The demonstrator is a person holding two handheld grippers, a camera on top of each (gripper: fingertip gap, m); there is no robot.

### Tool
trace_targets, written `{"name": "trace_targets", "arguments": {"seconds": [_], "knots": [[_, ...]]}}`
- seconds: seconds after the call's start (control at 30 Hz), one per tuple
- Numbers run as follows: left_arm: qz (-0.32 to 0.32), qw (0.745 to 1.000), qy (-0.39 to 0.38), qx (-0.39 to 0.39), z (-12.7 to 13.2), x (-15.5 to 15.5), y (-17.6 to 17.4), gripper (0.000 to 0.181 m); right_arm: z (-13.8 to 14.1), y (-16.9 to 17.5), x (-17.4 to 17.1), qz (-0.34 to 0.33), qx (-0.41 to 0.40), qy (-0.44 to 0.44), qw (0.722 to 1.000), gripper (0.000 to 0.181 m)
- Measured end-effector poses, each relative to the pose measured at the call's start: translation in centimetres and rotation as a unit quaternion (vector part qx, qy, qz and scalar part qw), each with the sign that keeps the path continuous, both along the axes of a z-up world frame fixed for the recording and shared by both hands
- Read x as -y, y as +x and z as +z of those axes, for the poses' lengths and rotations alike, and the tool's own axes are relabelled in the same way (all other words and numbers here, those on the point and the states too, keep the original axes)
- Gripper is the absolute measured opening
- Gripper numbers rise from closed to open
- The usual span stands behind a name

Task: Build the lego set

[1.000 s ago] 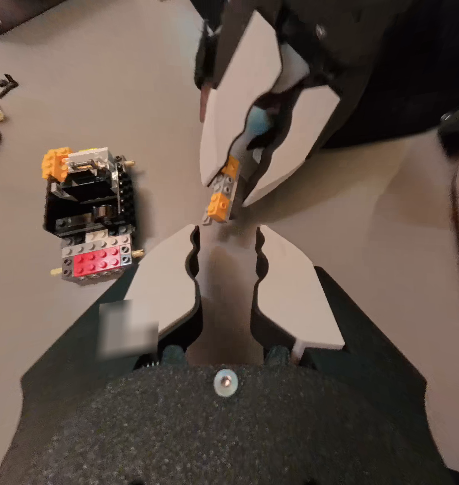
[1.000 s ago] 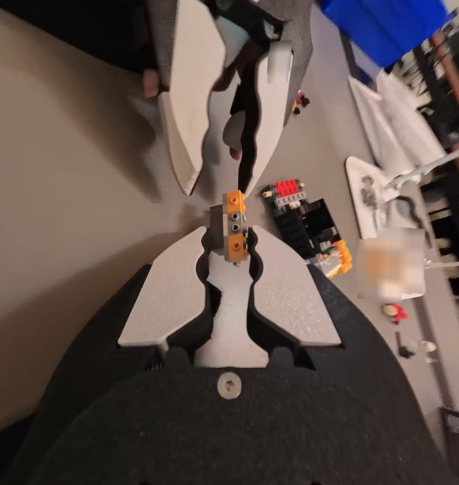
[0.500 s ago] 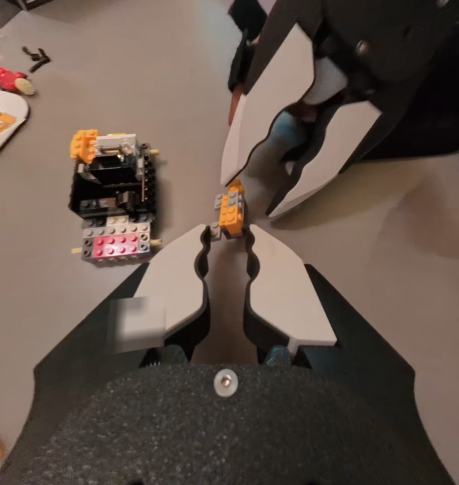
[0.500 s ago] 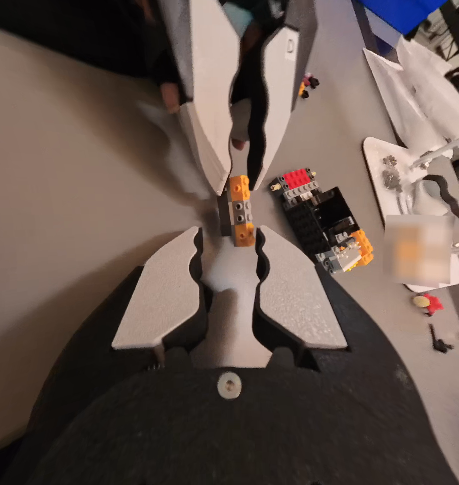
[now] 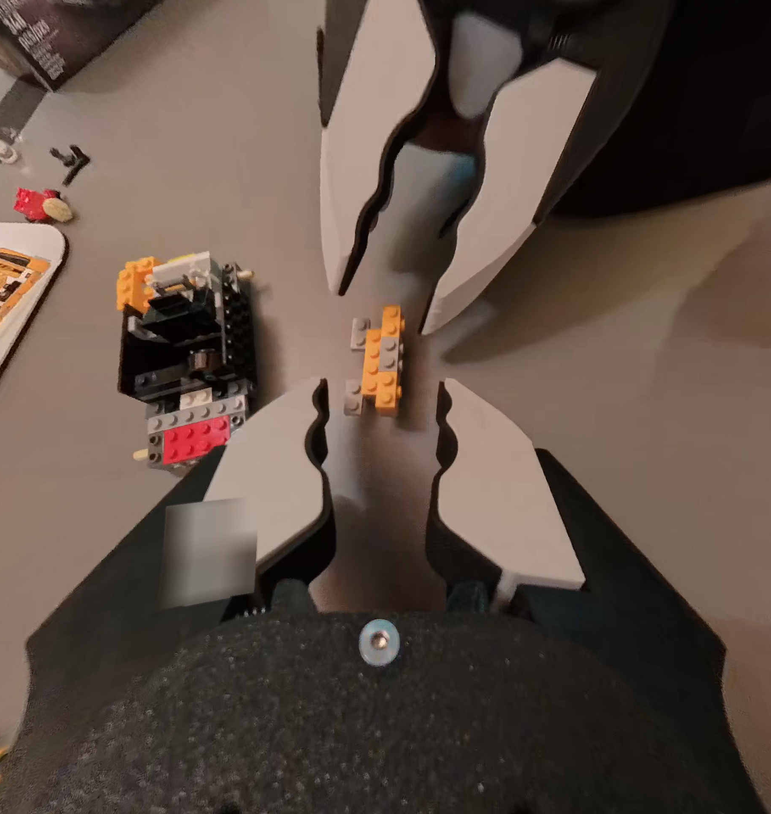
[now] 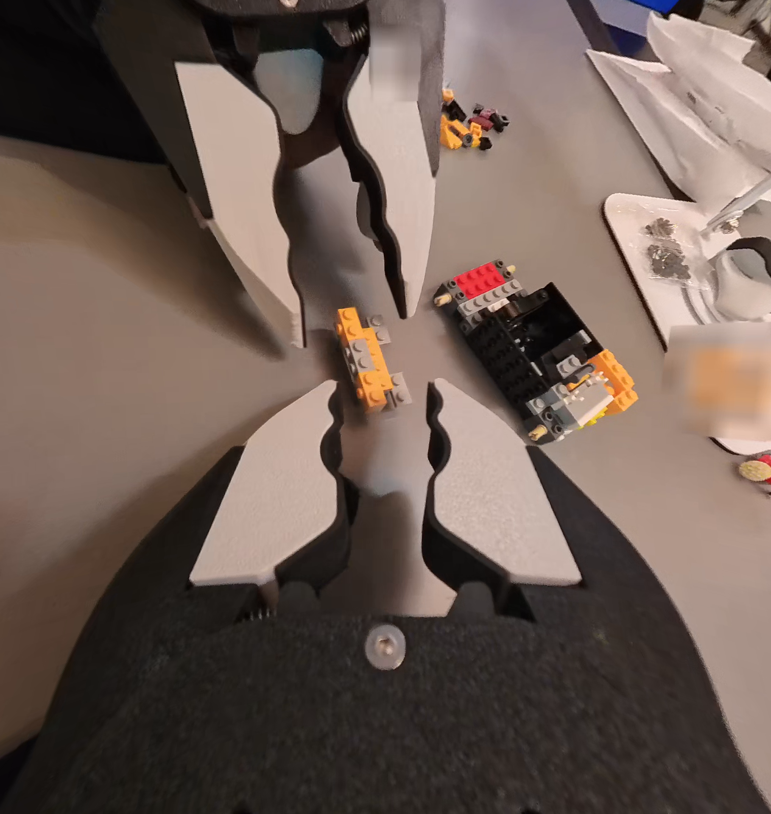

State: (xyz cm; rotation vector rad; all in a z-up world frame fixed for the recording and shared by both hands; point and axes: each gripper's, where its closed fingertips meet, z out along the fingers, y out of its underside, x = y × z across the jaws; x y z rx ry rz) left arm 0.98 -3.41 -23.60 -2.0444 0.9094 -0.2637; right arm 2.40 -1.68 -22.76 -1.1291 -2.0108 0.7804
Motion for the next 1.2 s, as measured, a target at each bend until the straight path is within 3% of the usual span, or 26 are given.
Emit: {"name": "trace_targets", "arguments": {"seconds": [0.03, 0.1, 0.23, 0.37, 0.53, 0.6, 0.63, 0.87, 1.03, 1.13, 1.2], "knots": [[0.0, 1.0, 0.003, 0.025, 0.6, 0.0, 0.1, 0.048, 0.2, -0.1, -0.2, -0.005, -0.007, -0.004, 1.0, 0.036], [0.009, 0.996, 0.015, 0.082, 2.2, -0.1, -0.3, 0.047, 0.8, -0.3, -0.8, -0.022, -0.024, -0.016, 0.999, 0.036], [0.055, 0.981, 0.073, 0.169, 5.6, -0.9, -2.7, 0.027, 2.7, -0.7, -2.8, -0.076, -0.076, -0.053, 0.993, 0.038], [0.119, 0.965, 0.136, 0.189, 7.7, -1.5, -6.0, 0.0, 4.4, -0.5, -5.3, -0.139, -0.123, -0.094, 0.978, 0.038], [0.223, 0.937, 0.208, 0.171, 9.6, -1.9, -10.2, 0.0, 5.9, 0.4, -8.9, -0.23, -0.17, -0.109, 0.952, 0.032], [0.246, 0.928, 0.223, 0.171, 10.0, -1.8, -11.3, 0.0, 7.0, 1.1, -10.3, -0.262, -0.203, -0.112, 0.937, 0.004], [0.252, 0.925, 0.227, 0.174, 10.1, -1.8, -11.7, 0.0, 7.6, 1.4, -10.5, -0.262, -0.219, -0.118, 0.933, 0.0], [0.285, 0.905, 0.267, 0.168, 11.3, -1.5, -13.5, 0.0, 10.5, 2.8, -12.5, -0.305, -0.291, -0.092, 0.902, 0.0], [0.306, 0.893, 0.31, 0.115, 13.4, -3.1, -14.9, 0.003, 13.4, 0.6, -15.4, -0.31, -0.306, -0.023, 0.9, 0.0], [0.311, 0.89, 0.32, 0.093, 15.0, -5.5, -16.2, 0.008, 16.6, -2.5, -18.8, -0.302, -0.308, 0.053, 0.901, 0.024], [0.318, 0.887, 0.323, 0.088, 16.5, -7.5, -17.4, 0.011, 19.0, -5.1, -21.5, -0.303, -0.308, 0.103, 0.896, 0.05]]}}
